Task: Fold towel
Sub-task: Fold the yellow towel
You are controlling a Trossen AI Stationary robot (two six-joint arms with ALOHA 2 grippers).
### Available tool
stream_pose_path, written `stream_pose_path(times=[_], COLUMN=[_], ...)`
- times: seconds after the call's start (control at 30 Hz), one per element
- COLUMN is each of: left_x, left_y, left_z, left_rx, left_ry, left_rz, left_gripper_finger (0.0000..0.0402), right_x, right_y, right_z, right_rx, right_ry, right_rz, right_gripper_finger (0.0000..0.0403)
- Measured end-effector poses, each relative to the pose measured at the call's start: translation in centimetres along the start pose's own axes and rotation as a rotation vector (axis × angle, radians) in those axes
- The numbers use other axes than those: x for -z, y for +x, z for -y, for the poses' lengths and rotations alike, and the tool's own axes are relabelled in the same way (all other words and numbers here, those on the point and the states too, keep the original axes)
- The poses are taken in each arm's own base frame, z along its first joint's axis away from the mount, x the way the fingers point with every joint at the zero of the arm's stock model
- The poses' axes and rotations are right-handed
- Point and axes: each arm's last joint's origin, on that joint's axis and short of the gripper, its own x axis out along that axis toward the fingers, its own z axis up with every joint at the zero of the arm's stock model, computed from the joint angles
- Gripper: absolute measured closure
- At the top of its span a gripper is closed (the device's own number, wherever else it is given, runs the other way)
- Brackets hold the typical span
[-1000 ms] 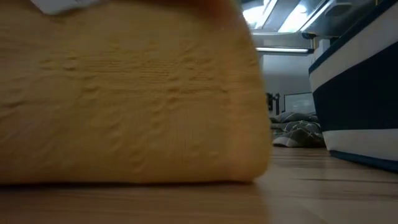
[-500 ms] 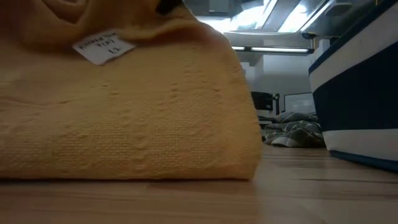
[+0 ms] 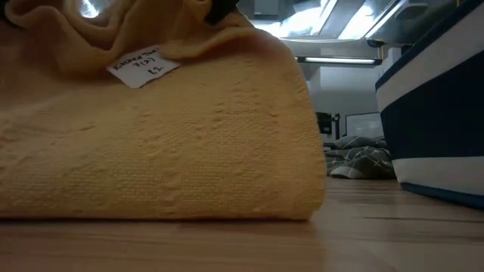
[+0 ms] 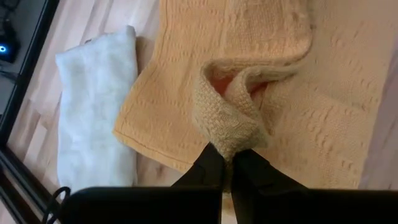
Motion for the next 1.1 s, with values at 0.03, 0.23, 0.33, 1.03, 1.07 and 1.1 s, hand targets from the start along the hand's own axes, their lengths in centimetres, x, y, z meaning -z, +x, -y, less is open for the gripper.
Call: stream_pose_path(times=[0.03,0.23,0.33,1.03,1.07,1.1], left_x=[0.0,0.0,0.0,0.3,0.4,0.4], left_y=[0.0,0.0,0.0,5.6,6.0,6.3], left_z=[0.0,0.0,0.0,-1.7,-1.8,-1.8], left_rx=[0.000,0.002,0.001,-0.212,-0.219,-0.218], left_ry=[0.000,-0.002,0.005,0.068,0.067,0.063], left_rz=[0.000,0.001,0.000,-0.047,-0.051,-0.053], left_gripper_finger=[0.0401,0.0401,0.0401,0.0401,0.0401,0.0402], right_x=[0.0,0.1,0.1,0.9,0.9,0.9], right_y=[0.0,0.0,0.0,3.9,4.1,4.3], right_z=[0.0,0.0,0.1,7.4,7.7,8.0], right_rx=[0.000,0.001,0.003,0.014,0.016,0.019], right_ry=[-0.002,-0.005,-0.004,0.123,0.129,0.137], right_rz=[-0.004,-0.008,-0.009,-0.167,-0.171,-0.171], right_gripper_finger=[0.0391,0.0391,0.0391,0.0391,0.0391,0.0391])
